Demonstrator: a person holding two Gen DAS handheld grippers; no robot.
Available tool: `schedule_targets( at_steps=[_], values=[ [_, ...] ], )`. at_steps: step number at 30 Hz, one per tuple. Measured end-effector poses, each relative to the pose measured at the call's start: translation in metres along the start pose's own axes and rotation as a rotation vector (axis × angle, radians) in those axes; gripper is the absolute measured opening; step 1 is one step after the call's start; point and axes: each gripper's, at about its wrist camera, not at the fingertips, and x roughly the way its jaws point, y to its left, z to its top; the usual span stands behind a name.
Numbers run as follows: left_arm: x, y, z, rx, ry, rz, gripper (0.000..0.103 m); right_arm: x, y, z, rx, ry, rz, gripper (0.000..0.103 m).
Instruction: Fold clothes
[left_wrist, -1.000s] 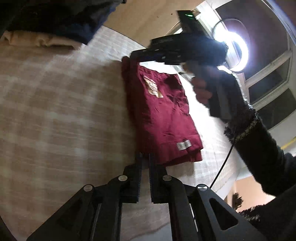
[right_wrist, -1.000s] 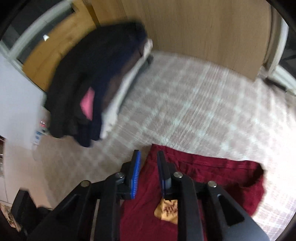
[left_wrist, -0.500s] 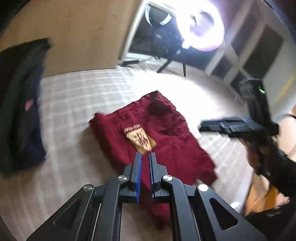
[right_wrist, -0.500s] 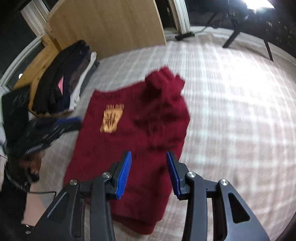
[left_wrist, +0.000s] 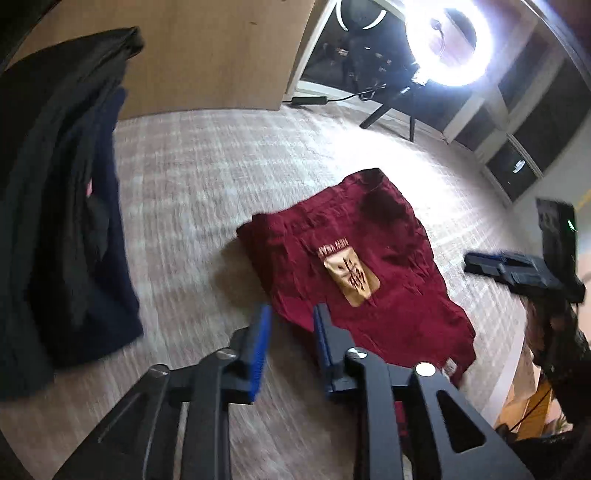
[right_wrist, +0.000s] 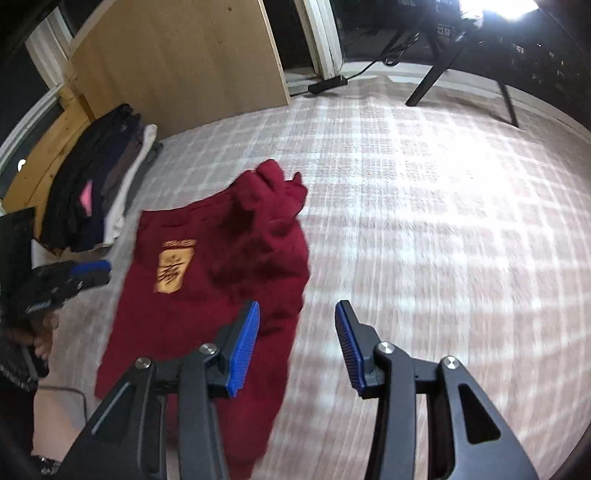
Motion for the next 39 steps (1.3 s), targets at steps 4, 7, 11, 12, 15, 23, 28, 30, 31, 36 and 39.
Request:
schedule_targets(
  at_steps=[4,7,11,12,15,23,28,30,31,36,39],
  values=[
    [0.014,-0.005,-0.006,-0.064,0.022,0.027,0.026,0.025,0.001,0.006,-0.036,0.05,0.007,0.042],
    [0.027,-0.015,-0.009,-0.072,0.054,0.051,0.026,0.031,0.002,0.003,-0.066,0.061,0.013,0.042],
    [0.037,-0.03,-0.011,-0.052,0.077,0.108,0.026,0.032,0.005,0.002,-0.104,0.044,0.014,0.043],
    [0.037,-0.031,-0.011,-0.054,0.081,0.118,0.026,0.031,0.005,0.002,-0.104,0.044,0.023,0.043],
    [0.038,-0.036,-0.01,-0.061,0.093,0.19,0.026,0.029,0.008,-0.002,-0.101,0.043,0.056,0.043],
    [0.041,-0.044,-0.014,-0.056,0.101,0.237,0.027,0.029,0.011,-0.001,-0.146,0.032,0.094,0.043],
    [0.046,-0.047,-0.013,-0.048,0.096,0.229,0.026,0.03,0.013,-0.003,-0.153,0.032,0.13,0.041],
    [0.048,-0.046,-0.013,-0.051,0.082,0.21,0.011,0.03,0.014,-0.004,-0.155,0.032,0.148,0.028],
    [0.048,-0.046,-0.014,-0.052,0.076,0.201,0.005,0.032,0.014,-0.004,-0.151,0.036,0.163,0.009],
    [0.05,-0.037,-0.016,-0.097,0.037,0.133,0.004,0.029,-0.003,-0.001,-0.027,0.023,0.268,0.007],
    [0.041,-0.028,-0.016,-0.163,0.005,0.064,0.004,0.013,-0.011,0.003,0.022,-0.018,0.3,0.006]
  ],
)
